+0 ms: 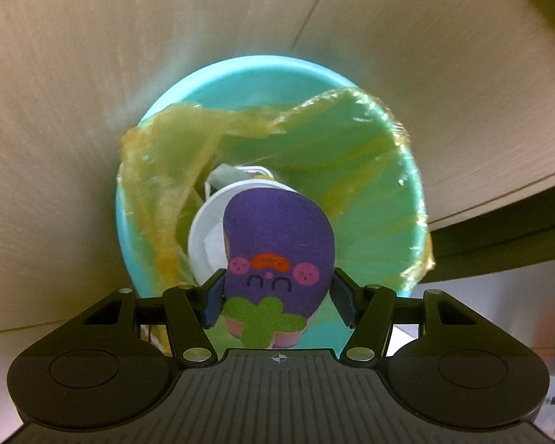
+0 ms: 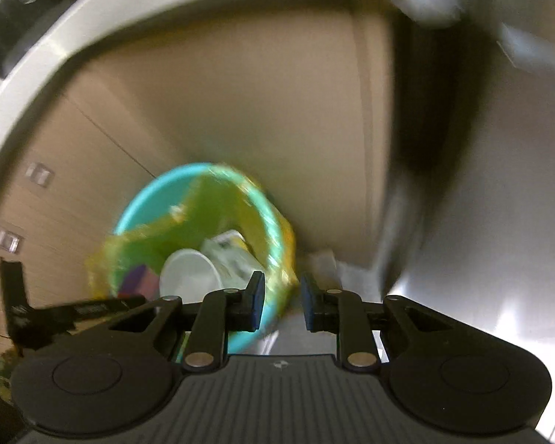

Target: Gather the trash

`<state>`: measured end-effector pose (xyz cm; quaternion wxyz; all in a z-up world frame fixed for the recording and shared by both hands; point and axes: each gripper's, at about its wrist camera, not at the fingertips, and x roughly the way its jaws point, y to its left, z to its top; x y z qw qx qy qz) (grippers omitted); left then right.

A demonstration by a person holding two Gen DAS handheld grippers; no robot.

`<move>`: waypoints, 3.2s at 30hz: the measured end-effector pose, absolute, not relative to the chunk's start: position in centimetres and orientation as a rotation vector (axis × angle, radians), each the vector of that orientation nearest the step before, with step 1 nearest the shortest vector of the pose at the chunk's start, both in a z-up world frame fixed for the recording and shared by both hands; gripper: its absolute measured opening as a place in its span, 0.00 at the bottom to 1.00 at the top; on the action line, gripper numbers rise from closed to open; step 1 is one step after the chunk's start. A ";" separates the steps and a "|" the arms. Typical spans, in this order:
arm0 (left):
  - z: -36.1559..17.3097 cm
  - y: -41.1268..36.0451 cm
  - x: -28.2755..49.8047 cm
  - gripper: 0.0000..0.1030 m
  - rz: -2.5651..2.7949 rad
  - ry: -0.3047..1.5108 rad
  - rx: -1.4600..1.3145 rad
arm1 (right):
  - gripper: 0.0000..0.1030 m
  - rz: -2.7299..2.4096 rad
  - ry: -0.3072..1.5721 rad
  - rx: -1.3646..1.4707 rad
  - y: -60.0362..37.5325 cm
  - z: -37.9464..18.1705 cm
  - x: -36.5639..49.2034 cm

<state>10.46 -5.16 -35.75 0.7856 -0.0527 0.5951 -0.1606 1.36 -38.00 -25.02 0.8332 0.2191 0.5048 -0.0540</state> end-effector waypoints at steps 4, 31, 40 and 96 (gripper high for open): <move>-34.9 -6.7 9.9 0.62 -0.375 1.311 -0.059 | 0.20 -0.185 1.102 0.596 -38.0 -27.4 -1.2; -33.8 -12.8 4.4 0.62 -0.516 1.181 0.178 | 0.33 -1.287 0.833 1.098 -29.1 -28.9 -46.6; -29.9 -23.4 -14.2 0.62 -0.885 1.154 0.205 | 0.47 -1.691 0.704 1.105 -30.6 -31.4 -68.6; -10.5 -6.6 -26.2 0.62 -0.595 0.789 -0.185 | 0.50 -0.673 0.682 0.731 -43.2 -27.2 -59.3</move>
